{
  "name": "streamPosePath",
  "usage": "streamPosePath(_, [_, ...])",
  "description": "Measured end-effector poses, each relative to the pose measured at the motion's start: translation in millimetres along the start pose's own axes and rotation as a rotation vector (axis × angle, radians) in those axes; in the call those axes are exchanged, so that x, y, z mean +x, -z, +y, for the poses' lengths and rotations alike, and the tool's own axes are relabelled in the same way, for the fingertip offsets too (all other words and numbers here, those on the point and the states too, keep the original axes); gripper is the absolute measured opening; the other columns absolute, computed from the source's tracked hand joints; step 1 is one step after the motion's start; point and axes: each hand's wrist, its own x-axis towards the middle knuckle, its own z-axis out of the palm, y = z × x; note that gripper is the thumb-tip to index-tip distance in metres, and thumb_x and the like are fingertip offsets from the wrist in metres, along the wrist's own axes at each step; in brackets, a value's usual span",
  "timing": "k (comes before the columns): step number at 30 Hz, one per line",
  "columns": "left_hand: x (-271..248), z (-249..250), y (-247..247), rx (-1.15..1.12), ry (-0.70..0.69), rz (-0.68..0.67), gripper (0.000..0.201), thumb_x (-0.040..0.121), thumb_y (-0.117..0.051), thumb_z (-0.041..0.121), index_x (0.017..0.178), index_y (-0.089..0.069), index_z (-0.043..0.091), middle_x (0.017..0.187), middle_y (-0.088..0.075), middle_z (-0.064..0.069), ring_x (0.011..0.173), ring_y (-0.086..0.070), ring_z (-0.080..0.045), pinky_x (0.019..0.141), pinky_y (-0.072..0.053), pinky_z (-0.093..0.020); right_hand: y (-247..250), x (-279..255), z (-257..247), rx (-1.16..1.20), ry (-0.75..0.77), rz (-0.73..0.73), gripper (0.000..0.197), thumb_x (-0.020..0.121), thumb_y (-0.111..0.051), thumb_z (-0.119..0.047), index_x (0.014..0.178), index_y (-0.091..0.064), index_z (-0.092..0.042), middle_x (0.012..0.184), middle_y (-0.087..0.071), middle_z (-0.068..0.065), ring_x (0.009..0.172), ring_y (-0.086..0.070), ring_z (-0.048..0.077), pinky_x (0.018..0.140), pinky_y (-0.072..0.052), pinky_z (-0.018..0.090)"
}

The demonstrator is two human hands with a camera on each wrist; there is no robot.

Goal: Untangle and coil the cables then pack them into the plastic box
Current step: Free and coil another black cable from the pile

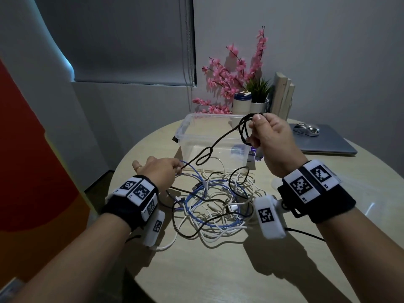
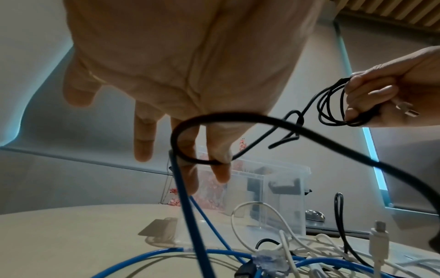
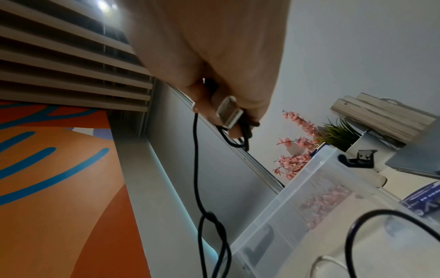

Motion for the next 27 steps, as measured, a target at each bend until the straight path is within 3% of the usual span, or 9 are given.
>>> streamPosePath(5, [-7.6,16.1,5.8,-0.195,-0.233,0.219,0.02,0.096,-0.05,0.03,0.112,-0.052,0.041,0.112,-0.053,0.011,0.133,-0.028,-0.016,0.112,-0.008,-0.051,-6.7,-1.1,4.1,-0.003,-0.041,-0.066,0.029,0.101,-0.039,-0.014,0.075,-0.05,-0.014,0.045,-0.042,-0.015,0.043,-0.035,0.003,0.057,-0.039,0.026])
streamPosePath(7, [-16.9,28.2,12.7,-0.346,-0.46,0.456,0.03,0.093,-0.054,0.021,0.12,-0.05,0.034,0.118,-0.051,0.011,0.124,-0.037,-0.011,0.105,-0.022,-0.035,-10.7,-2.5,7.1,0.016,-0.066,-0.078,0.029,0.101,-0.039,-0.014,0.074,-0.049,-0.013,0.048,-0.039,-0.011,0.043,-0.035,0.005,0.058,-0.039,0.03])
streamPosePath(9, [-29.7,41.9,17.6,-0.598,-0.652,0.538,0.02,0.093,-0.051,0.013,0.111,-0.053,0.022,0.103,-0.056,0.006,0.101,-0.051,-0.01,0.089,-0.04,-0.029,-12.7,-3.6,9.6,0.037,-0.091,-0.09,0.028,0.101,-0.04,-0.016,0.075,-0.049,-0.013,0.046,-0.039,-0.012,0.041,-0.039,0.005,0.061,-0.036,0.035])
streamPosePath(13, [-44.0,59.1,10.9,-0.964,-0.644,0.22,0.023,0.092,-0.056,0.028,0.109,-0.046,0.016,0.092,-0.064,-0.007,0.079,-0.068,-0.016,0.077,-0.056,-0.037,-13.0,-6.9,6.7,0.143,-0.133,-0.144,0.029,0.102,-0.037,-0.018,0.076,-0.048,-0.011,0.044,-0.039,-0.01,0.041,-0.04,0.007,0.059,-0.035,0.031])
streamPosePath(17, [-36.1,62.9,2.8,-0.898,-0.495,0.359,0.033,0.085,-0.07,0.028,0.1,-0.043,0.015,0.081,-0.059,-0.003,0.072,-0.06,-0.018,0.072,-0.053,-0.039,-13.0,-9.9,-3.4,0.278,-0.155,-0.211,0.029,0.103,-0.033,-0.017,0.078,-0.046,-0.009,0.045,-0.04,-0.007,0.042,-0.04,0.009,0.056,-0.044,0.022])
streamPosePath(21, [-33.6,63.9,0.3,-0.925,-0.441,0.196,0.016,0.08,-0.069,0.028,0.085,-0.055,0.022,0.081,-0.066,-0.01,0.079,-0.065,-0.031,0.077,-0.054,-0.049,-13.4,-8.7,-10.6,0.351,-0.137,-0.231,0.029,0.103,-0.032,-0.017,0.079,-0.046,-0.008,0.046,-0.042,-0.006,0.043,-0.043,0.009,0.063,-0.049,0.025])
streamPosePath(23, [-34.6,64.7,1.3,-1.008,-0.422,0.172,0.004,0.084,-0.061,0.019,0.086,-0.057,0.019,0.085,-0.069,-0.014,0.078,-0.066,-0.027,0.073,-0.055,-0.04,-12.5,-7.5,-11.7,0.368,-0.13,-0.225,0.029,0.103,-0.033,-0.016,0.078,-0.046,-0.008,0.047,-0.047,-0.004,0.044,-0.048,0.012,0.062,-0.047,0.028])
streamPosePath(25, [-38.0,66.4,5.0,-1.129,-0.435,0.096,0.011,0.091,-0.053,0.006,0.097,-0.053,0.015,0.093,-0.07,-0.019,0.077,-0.065,-0.016,0.065,-0.048,-0.018,-11.8,-7.9,-11.5,0.363,-0.133,-0.225,0.028,0.102,-0.033,-0.016,0.079,-0.046,-0.007,0.048,-0.052,-0.002,0.047,-0.054,0.015,0.059,-0.046,0.028])
streamPosePath(27, [-42.0,68.7,8.3,-1.182,-0.488,0.022,0.015,0.093,-0.049,0.001,0.104,-0.05,0.012,0.096,-0.068,-0.018,0.082,-0.061,-0.013,0.063,-0.043,-0.009,-12.3,-9.9,-11.7,0.369,-0.149,-0.233,0.027,0.103,-0.032,-0.016,0.081,-0.046,-0.007,0.048,-0.053,0.0,0.047,-0.056,0.016,0.053,-0.048,0.026])
